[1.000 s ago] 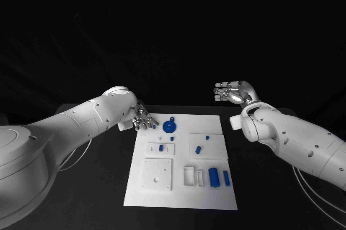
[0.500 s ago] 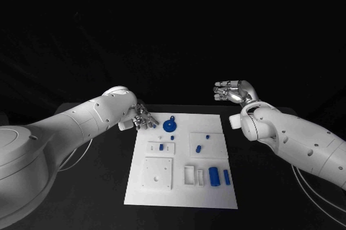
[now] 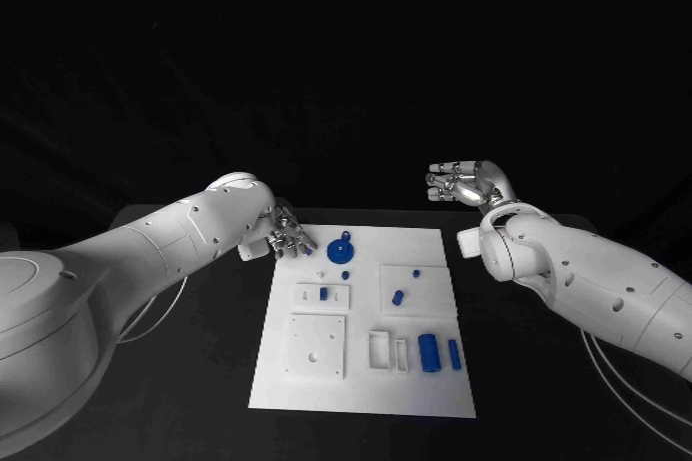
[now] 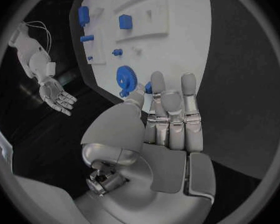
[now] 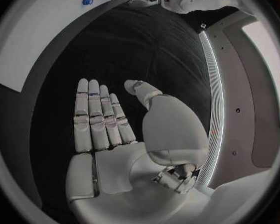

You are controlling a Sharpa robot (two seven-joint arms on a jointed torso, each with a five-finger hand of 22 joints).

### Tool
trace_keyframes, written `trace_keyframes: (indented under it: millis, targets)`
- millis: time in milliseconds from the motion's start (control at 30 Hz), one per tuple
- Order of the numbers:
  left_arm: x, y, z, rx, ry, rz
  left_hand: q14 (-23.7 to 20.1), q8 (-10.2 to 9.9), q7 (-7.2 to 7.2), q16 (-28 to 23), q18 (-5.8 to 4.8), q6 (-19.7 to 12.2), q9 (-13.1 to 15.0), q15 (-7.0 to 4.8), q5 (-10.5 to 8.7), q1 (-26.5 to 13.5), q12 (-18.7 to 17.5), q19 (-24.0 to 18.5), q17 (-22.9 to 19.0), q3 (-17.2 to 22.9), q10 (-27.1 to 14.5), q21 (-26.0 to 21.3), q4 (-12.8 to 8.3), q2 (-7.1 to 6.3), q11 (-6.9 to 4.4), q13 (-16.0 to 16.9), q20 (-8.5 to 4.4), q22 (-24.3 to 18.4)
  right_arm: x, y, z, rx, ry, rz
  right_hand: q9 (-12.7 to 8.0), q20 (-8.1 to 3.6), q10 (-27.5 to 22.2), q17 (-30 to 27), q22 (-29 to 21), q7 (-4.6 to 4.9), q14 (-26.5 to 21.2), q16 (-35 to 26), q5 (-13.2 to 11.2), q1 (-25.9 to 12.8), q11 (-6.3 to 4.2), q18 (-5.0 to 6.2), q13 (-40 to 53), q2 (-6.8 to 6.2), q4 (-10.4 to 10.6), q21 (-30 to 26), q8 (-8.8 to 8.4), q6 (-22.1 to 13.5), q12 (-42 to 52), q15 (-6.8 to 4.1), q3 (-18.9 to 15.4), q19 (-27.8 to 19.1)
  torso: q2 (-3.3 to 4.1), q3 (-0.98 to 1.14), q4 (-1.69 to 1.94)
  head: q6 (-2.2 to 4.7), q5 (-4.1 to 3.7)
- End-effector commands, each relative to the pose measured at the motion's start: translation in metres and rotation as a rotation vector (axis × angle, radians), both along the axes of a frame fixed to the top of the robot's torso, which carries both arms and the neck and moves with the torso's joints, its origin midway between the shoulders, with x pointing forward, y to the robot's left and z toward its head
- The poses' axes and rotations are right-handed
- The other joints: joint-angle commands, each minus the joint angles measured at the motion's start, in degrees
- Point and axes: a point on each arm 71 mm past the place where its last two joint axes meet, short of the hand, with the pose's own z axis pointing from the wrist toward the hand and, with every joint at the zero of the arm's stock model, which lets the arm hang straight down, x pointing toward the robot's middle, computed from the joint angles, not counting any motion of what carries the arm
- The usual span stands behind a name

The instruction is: Assemble the parts on the task board

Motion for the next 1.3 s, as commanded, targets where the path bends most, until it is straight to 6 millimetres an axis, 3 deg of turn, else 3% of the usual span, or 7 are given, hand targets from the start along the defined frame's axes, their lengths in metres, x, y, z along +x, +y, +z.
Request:
trace_keyframes:
  millis: [33,267,400,567,700,967,1300]
  targets:
    - [-0.002,0.001,-0.007,0.008,0.015,-0.005,-0.36,0.16,-0.22,0.01,-0.13,0.14,0.33,-0.11,0.96,1.57,-0.29,0.21,-0.03,0.56,2.12,0.00,-0.99,0.84,0.10,-0.06,-0.03,1.07,0.000,0.001,0.000,0.005,0.003,0.012,-0.02,0.27,-0.33,-0.05,-0.07,0.04,-0.02,-0.23,0.44,-0.56,0.30,0.24,-0.08,-0.23,0.30,-0.01,-0.09,-0.55,-0.12,0.39,-0.29,-0.33,0.02,-0.03,0.07,0.05,0.00]
    - [-0.002,0.002,-0.007,0.007,0.011,-0.002,-0.29,0.33,-0.56,0.18,-0.03,1.04,2.05,-0.16,4.01,2.61,-0.19,0.16,-0.09,1.69,2.25,0.34,-3.55,1.42,0.00,-0.08,-0.04,1.10,0.001,0.001,-0.001,0.004,0.010,0.014,-0.02,0.30,-0.34,-0.05,-0.07,0.05,-0.08,-0.24,0.49,-0.53,0.31,0.23,-0.07,-0.22,0.37,-0.02,-0.09,-0.61,-0.10,0.42,-0.47,-0.38,0.01,-0.05,0.06,0.00,0.07]
    - [-0.002,0.002,-0.007,0.010,0.004,0.003,0.06,2.91,-1.88,0.14,-0.18,3.82,7.83,-0.57,6.49,2.55,-0.18,0.32,-0.18,2.29,2.34,0.68,-4.87,0.67,-0.69,-0.27,-0.41,1.08,0.001,0.001,-0.001,0.004,0.016,0.016,-0.01,0.32,-0.32,-0.04,-0.07,0.03,-0.06,-0.22,0.56,-0.69,0.29,0.22,-0.07,-0.13,0.59,-0.03,-0.07,-0.47,-0.08,0.43,-0.61,-0.41,-0.03,-0.05,0.03,0.00,0.12]
    - [-0.002,0.003,-0.006,0.009,-0.009,0.012,0.31,5.63,-2.08,0.15,-0.25,2.12,13.52,-0.67,8.04,1.86,0.24,0.42,-0.22,4.04,2.35,1.04,-5.75,0.31,-0.89,-0.29,-0.58,1.08,0.001,0.000,-0.002,0.005,0.023,0.018,-0.01,0.34,-0.34,-0.04,-0.07,0.03,-0.09,-0.21,0.64,-0.73,0.29,0.21,-0.07,-0.14,0.77,-0.03,-0.08,-0.44,-0.07,0.44,-0.92,-0.43,-0.03,-0.10,0.13,0.03,0.01]
    - [-0.002,0.005,-0.005,-0.010,-0.027,0.045,0.41,6.75,-2.27,0.08,-0.21,2.15,15.77,-0.77,10.87,1.34,0.26,0.52,-0.30,5.23,2.33,1.38,-6.38,-0.32,-1.07,-0.35,-0.71,1.11,0.001,-0.002,-0.003,0.008,0.036,0.023,-0.01,0.34,-0.34,-0.04,-0.07,0.03,-0.09,-0.21,0.64,-0.73,0.29,0.21,-0.07,-0.14,0.77,-0.03,-0.08,-0.44,-0.07,0.44,-0.92,-0.43,-0.04,-0.13,0.22,0.32,-0.07]
    - [-0.006,0.010,-0.003,-0.057,-0.052,0.116,0.50,8.31,-2.47,0.00,-0.21,1.97,18.39,-0.89,13.80,-0.13,0.53,0.35,-0.37,7.45,2.37,1.84,-7.19,-0.98,-1.08,-0.32,-0.79,1.09,0.002,-0.009,-0.006,0.004,0.049,0.018,-0.01,0.35,-0.39,-0.04,-0.07,0.03,-0.13,-0.19,0.72,-0.62,0.31,0.21,-0.07,-0.03,0.93,-0.04,-0.08,-0.46,-0.07,0.45,-1.16,-0.46,-0.42,-0.04,0.45,0.16,-0.14]
    - [-0.021,0.015,0.005,-0.119,-0.054,0.145,1.16,9.48,-2.93,0.57,-0.17,2.98,19.05,-1.01,16.02,-1.39,2.10,0.65,-0.10,8.13,2.66,2.30,-7.52,-1.76,-1.27,0.15,-0.86,1.07,0.003,-0.015,-0.007,-0.002,0.056,0.008,-0.02,0.37,-0.43,-0.04,-0.07,0.03,-0.15,-0.18,0.78,-0.58,0.31,0.21,-0.07,0.00,1.08,-0.05,-0.08,-0.50,-0.06,0.46,-1.35,-0.49,-1.52,0.00,1.16,-0.47,-0.02]
